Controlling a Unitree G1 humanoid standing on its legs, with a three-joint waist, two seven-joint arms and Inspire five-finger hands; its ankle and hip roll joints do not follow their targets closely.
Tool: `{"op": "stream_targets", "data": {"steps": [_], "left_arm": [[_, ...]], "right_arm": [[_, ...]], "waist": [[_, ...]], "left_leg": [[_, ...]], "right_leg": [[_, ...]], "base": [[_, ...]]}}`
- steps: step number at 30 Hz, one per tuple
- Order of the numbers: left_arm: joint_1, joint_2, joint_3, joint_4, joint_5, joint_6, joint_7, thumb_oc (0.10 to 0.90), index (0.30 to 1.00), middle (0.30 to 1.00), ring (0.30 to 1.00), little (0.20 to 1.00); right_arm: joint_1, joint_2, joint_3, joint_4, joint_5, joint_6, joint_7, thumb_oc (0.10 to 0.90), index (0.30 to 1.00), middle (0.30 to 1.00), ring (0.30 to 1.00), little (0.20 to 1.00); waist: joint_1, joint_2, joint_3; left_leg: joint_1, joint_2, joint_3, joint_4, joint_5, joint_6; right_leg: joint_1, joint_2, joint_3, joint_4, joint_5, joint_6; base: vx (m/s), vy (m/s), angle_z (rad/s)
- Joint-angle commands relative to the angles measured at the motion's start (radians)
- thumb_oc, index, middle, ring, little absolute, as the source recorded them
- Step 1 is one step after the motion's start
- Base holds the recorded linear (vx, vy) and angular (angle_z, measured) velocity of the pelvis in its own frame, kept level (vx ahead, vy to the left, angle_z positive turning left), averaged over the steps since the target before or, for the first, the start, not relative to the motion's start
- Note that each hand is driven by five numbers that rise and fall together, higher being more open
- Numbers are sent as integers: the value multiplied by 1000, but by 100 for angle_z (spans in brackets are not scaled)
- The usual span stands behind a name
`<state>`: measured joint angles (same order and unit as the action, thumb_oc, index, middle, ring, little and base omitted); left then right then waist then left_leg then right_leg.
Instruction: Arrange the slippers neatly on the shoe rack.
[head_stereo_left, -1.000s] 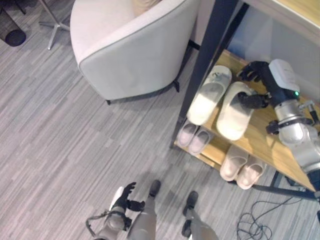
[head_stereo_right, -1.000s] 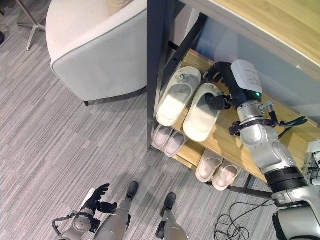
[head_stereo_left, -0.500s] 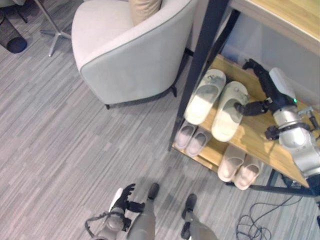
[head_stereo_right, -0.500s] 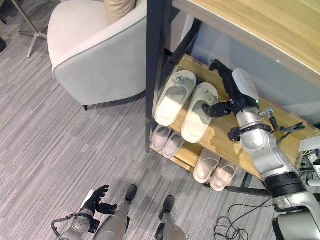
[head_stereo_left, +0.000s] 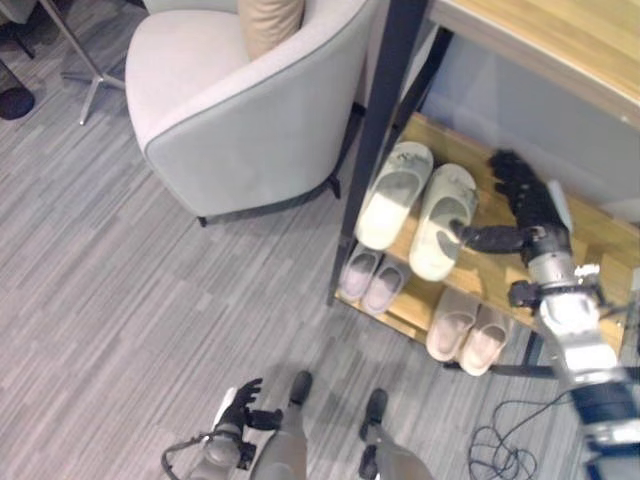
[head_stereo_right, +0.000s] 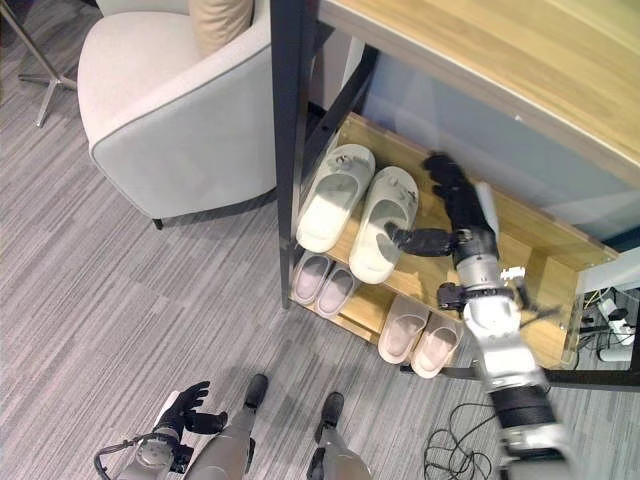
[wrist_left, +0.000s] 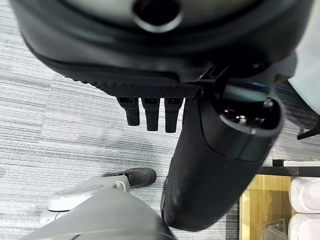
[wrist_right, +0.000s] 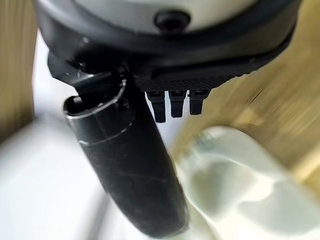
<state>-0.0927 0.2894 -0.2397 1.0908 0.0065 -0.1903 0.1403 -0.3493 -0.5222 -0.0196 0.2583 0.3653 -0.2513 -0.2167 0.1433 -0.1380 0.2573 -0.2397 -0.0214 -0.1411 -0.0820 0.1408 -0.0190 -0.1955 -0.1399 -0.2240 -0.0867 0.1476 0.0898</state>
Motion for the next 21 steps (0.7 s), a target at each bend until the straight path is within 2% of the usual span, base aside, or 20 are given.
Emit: {"op": "stream_targets", "data": {"steps": [1,9,17,21], "left_arm": [[23,-44,-30,77,5,2,-13,800,900,900,900,900],[59,-45,-30,36,19,3,-16,800,900,900,900,900],[58,-49,-18,49,12,5,-14,800,900,900,900,900],[84,-21,-13,-71,-17,-31,-24,800,900,900,900,900]], "right_arm": [[2,-45,-96,-10,71,-119,-42,800,900,900,900,900],[92,-28,-73,-17,-13,-70,-18,800,900,900,900,900],[110,18,-14,-38,-8,-57,25,800,900,900,900,900],[159,31,14,-70,-26,-51,74,800,900,900,900,900]], "waist": [[3,29,-105],[-8,41,-115],[-14,42,-112],[-12,40,-108]], "left_leg": [[52,13,-1,-5,-122,-12],[65,11,2,-5,-126,-6],[75,10,8,-5,-127,-3],[82,10,8,-5,-128,-4]], "right_leg": [[116,-12,11,-1,-131,66],[122,-14,15,-1,-130,67],[130,-16,20,-1,-127,65],[137,-18,15,-1,-127,65]], "base": [[0,0,0],[0,0,0],[-2,7,-2],[3,2,-1]]}}
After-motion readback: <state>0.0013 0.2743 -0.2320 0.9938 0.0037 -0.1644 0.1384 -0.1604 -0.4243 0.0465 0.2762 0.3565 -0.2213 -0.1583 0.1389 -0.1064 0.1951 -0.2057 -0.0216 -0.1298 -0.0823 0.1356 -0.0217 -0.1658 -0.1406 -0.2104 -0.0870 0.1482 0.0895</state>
